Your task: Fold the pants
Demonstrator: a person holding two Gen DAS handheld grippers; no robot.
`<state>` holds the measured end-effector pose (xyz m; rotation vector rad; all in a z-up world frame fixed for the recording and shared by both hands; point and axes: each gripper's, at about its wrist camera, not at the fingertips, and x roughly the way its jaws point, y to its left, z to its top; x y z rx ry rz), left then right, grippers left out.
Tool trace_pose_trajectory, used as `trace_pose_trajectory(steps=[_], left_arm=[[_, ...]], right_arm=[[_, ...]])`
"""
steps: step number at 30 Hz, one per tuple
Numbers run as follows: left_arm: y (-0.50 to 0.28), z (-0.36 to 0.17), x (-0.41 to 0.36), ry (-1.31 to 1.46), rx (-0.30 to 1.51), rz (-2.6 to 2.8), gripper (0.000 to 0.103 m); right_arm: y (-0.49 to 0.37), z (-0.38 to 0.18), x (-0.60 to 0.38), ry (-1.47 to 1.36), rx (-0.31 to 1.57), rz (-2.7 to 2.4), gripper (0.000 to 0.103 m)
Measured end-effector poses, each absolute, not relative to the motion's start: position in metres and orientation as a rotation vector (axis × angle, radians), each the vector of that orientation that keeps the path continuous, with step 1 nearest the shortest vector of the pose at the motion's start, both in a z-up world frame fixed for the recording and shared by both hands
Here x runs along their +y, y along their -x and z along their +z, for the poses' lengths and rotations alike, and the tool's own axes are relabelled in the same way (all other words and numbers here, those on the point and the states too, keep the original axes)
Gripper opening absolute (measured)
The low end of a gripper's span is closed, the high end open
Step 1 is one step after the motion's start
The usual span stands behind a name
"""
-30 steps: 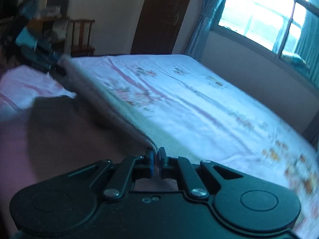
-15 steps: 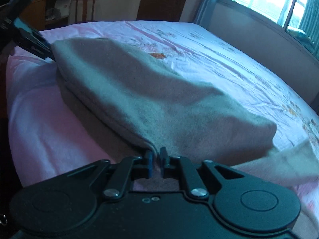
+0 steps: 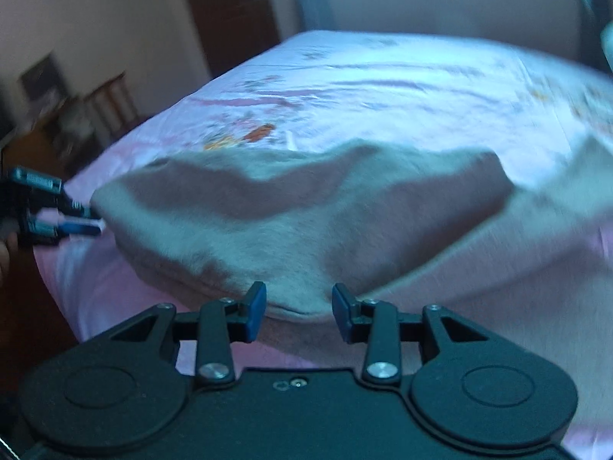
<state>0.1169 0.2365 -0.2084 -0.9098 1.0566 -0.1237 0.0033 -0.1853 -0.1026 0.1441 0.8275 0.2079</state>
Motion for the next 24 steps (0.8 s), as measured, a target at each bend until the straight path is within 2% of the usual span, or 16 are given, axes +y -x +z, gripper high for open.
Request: trace_pose_trajectory(steps=[2,3,4,13,16,19,24], left_arm=[[-0.118,-0.217,0.236,1.008,1.062,-0.108,0.024],[-0.116,-0.217,0.236,1.039,1.044,-0.108,0.024],[-0.112,-0.214,0.235,1.039,1.024,-0.104,0.024],[-0.105,-0.206,0.237,1.105,0.958,-0.033,0.024],[-0.098,-0.195,0.238,1.049,0.902,-0.010,0.024],[-0.104,-0.199,0.239,1.033,0.955,-0.008,0.024],[-0.090,-0.185,0.251,1.005,0.836,0.060,0.024]], right_arm=[[-0.001,-0.106,-0.197,-0.249,0.857,0.191,0.044],[0.000,-0.109,-0.203,-0.300,0.876,0.186,0.054],[0.001,-0.111,-0.207,-0.342,0.891,0.179,0.057],[-0.010,-0.125,-0.223,-0.476,0.933,0.119,0.057],[-0.010,-0.125,-0.227,-0.487,0.944,0.086,0.057],[-0.009,-0.124,-0.230,-0.479,0.945,0.054,0.057],[-0.017,-0.126,-0.227,-0.469,0.981,0.017,0.059]])
